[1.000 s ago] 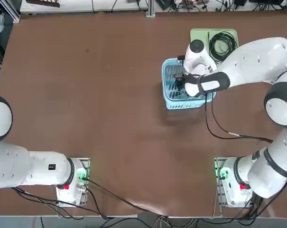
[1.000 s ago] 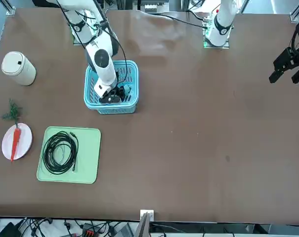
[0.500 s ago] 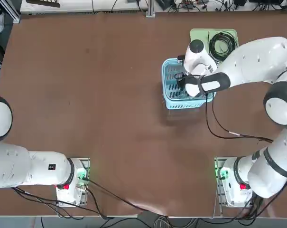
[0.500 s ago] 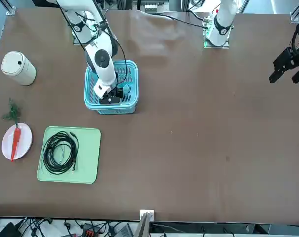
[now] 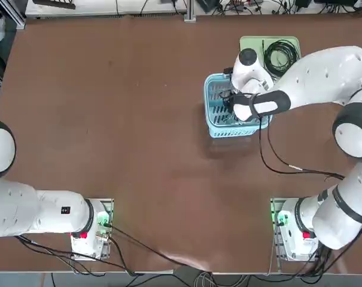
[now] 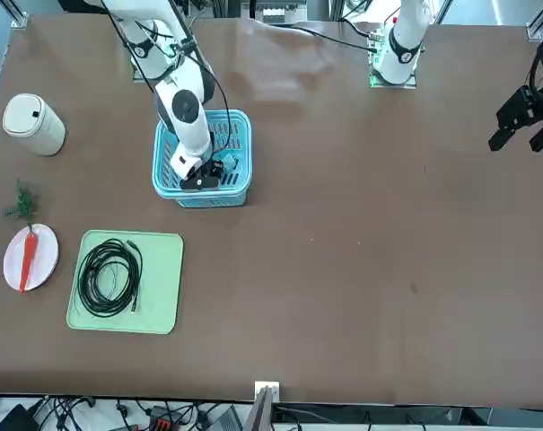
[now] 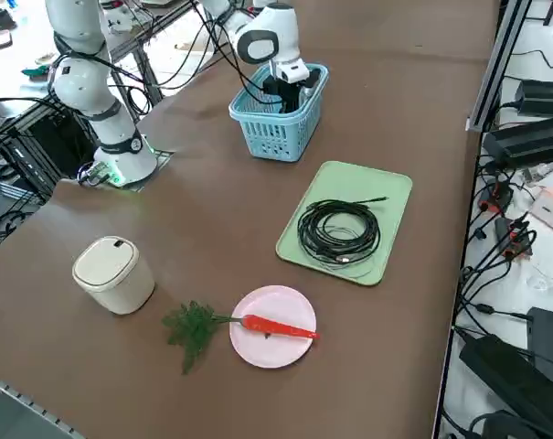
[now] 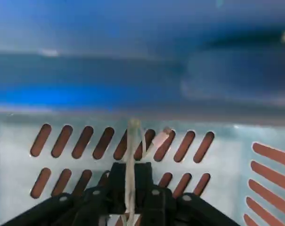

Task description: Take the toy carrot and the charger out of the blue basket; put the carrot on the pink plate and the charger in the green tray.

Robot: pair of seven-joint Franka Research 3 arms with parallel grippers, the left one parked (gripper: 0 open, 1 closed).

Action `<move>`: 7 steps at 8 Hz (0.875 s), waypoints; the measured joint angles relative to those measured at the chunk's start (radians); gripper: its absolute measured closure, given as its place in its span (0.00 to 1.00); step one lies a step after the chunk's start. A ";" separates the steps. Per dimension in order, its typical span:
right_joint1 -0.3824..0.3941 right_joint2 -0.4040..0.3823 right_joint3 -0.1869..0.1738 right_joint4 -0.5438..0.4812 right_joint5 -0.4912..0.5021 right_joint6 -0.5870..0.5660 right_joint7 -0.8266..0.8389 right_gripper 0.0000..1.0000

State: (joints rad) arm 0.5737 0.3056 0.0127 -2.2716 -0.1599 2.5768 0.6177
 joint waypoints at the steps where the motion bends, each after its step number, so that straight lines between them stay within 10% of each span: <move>1: 0.000 -0.018 -0.001 0.003 0.000 -0.030 0.000 0.99; 7: -0.019 -0.176 -0.008 0.121 0.022 -0.490 0.006 0.99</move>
State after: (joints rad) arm 0.5545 0.1296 0.0049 -2.1509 -0.1378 2.0867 0.6241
